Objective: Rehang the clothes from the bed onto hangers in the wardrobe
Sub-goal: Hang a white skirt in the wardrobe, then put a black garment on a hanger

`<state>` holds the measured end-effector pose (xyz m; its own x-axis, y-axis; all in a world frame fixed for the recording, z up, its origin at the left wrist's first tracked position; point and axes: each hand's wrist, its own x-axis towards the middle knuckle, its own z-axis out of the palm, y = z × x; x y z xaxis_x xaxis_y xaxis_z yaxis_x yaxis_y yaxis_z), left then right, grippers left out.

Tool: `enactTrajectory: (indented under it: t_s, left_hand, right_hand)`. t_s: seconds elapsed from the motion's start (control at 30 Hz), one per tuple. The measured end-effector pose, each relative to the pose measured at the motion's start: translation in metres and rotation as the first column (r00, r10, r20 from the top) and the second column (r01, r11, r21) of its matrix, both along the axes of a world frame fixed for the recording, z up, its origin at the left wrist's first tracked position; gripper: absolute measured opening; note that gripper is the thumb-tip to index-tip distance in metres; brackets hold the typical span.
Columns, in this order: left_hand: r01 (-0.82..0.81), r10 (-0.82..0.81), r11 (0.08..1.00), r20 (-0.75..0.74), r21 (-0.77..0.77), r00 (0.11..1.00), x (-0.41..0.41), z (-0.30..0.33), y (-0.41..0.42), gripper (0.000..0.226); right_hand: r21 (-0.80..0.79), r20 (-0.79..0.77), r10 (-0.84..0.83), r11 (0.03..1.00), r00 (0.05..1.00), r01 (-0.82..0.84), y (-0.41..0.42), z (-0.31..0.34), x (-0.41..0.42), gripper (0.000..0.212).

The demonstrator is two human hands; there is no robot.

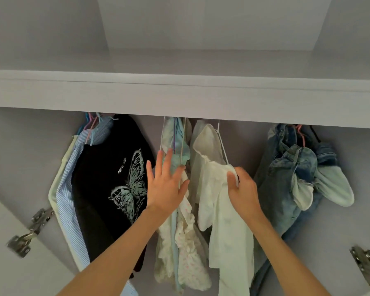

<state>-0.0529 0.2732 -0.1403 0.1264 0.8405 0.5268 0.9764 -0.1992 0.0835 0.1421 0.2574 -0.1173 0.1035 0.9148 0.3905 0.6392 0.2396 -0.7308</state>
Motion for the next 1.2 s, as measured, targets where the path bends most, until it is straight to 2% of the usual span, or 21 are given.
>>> enactTrajectory:
  t_s: [0.07,0.1,0.17,0.2,0.3,0.43,0.53,0.6,0.73,0.83,0.93,1.0,1.1,1.2]
  left_hand:
    - [-0.038,0.050,0.998,0.216,-0.058,0.975,-0.009,-0.001,-0.001,0.061]
    - [-0.027,0.071,0.993,0.379,-0.119,0.923,-0.013,0.000,-0.003,0.073]
    - [0.033,0.152,0.961,0.627,-0.274,0.764,-0.020,0.005,-0.005,0.081]
    - [0.058,0.176,0.947,0.661,-0.316,0.730,-0.023,0.006,-0.006,0.075]
    - [0.118,0.109,0.948,0.648,-0.297,0.754,-0.028,0.010,-0.009,0.055]
    - [0.186,0.054,0.934,0.638,-0.304,0.768,-0.037,0.004,-0.003,0.057]
    - [0.267,0.006,0.915,0.672,-0.302,0.740,-0.039,0.002,-0.002,0.048]
    - [0.303,-0.029,0.906,0.669,-0.297,0.742,-0.040,0.003,-0.003,0.044]
    - [0.376,-0.091,0.882,0.682,-0.283,0.726,-0.042,0.005,-0.006,0.051]
    - [0.401,-0.109,0.863,0.660,-0.308,0.743,-0.044,0.005,-0.011,0.057]
    - [0.356,-0.108,0.876,0.587,-0.325,0.803,-0.048,0.007,-0.025,0.056]
    - [0.297,-0.099,0.900,0.512,-0.319,0.853,-0.056,0.009,-0.041,0.057]
    - [0.144,-0.056,0.958,0.331,-0.248,0.942,-0.079,0.008,-0.070,0.059]
    - [-0.019,0.062,0.978,0.200,-0.210,0.978,-0.108,0.004,-0.105,0.060]
  right_hand:
    - [0.020,-0.002,0.002,1.000,1.000,-0.002,0.013,0.008,-0.011,0.022]
    - [0.031,0.002,-0.004,1.000,1.000,0.004,0.019,0.011,-0.016,0.023]
    - [0.034,0.010,-0.026,0.999,1.000,0.026,0.033,0.016,-0.027,0.027]
    - [0.026,0.008,-0.041,0.999,0.999,0.041,0.040,0.018,-0.034,0.028]
    - [-0.029,-0.036,-0.101,0.995,0.994,0.100,0.055,0.025,-0.056,0.029]
    - [-0.101,0.050,-0.111,0.988,0.993,0.115,0.056,0.027,-0.084,0.042]
    - [-0.117,0.135,-0.017,0.993,0.991,0.033,0.055,0.025,-0.100,0.045]
    - [-0.135,0.138,0.060,0.990,0.989,-0.041,0.058,0.025,-0.106,0.043]
    - [-0.196,0.115,0.179,0.968,0.977,-0.154,0.062,0.024,-0.105,0.042]
    - [-0.260,0.168,0.258,0.943,0.951,-0.209,0.060,0.026,-0.100,0.047]
    - [-0.274,0.241,0.284,0.937,0.928,-0.216,0.047,0.033,-0.097,0.054]
    - [-0.205,0.324,0.257,0.959,0.911,-0.197,0.033,0.035,-0.098,0.056]
    - [-0.136,0.574,0.202,0.979,0.793,-0.151,0.007,0.033,-0.106,0.063]
    - [-0.116,0.659,0.234,0.971,0.715,-0.210,-0.025,0.028,-0.120,0.066]
